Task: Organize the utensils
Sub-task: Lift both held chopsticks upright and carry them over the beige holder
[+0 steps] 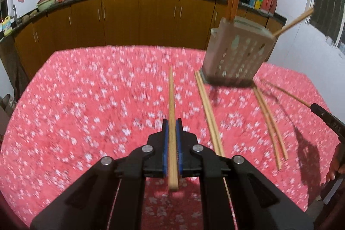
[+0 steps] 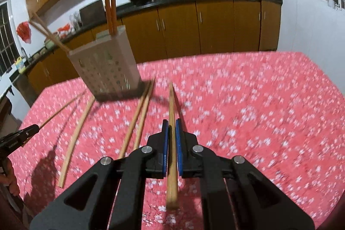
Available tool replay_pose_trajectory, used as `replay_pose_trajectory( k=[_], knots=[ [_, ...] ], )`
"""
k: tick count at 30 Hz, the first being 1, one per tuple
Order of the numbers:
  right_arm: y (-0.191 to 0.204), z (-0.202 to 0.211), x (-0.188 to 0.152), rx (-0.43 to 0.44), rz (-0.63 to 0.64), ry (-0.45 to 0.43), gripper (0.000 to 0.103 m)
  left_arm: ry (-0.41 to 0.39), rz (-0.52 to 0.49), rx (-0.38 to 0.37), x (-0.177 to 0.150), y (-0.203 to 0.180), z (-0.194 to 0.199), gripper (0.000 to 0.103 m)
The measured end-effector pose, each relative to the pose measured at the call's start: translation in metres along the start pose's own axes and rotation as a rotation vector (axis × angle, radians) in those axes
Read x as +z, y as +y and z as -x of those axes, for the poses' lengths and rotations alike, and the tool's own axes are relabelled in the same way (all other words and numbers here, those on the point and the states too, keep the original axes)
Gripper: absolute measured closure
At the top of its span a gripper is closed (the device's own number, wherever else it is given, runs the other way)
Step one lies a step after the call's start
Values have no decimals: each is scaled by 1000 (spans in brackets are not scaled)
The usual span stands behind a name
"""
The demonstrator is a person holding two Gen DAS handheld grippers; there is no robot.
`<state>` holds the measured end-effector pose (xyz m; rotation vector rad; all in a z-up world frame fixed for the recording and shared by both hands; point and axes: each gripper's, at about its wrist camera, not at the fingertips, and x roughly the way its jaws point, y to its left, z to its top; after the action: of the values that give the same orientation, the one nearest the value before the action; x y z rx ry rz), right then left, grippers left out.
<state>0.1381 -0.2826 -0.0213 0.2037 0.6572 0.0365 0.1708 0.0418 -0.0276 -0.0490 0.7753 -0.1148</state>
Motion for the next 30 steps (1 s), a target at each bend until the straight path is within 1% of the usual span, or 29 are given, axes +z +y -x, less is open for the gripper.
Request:
replay_pose_trajectory(
  k=[7,13,24,27,30],
  knots=[
    [5,20,21,7,8,-88,96,-97,12,-22,24,-1,29,95],
    [8,30,33,16,17,-128,96,-157,3,-39,39,-5,46,95],
    [16,41,45,34,46,-171,96,-220,-29,-61,57,-10,69,95],
    [23,51,54,55,61,-197,96,-235,-44,-71,62,-12,75,95],
    [29,63,65,99,68,-225,96,-262,-69,-84,70,-18,86,95]
  ],
)
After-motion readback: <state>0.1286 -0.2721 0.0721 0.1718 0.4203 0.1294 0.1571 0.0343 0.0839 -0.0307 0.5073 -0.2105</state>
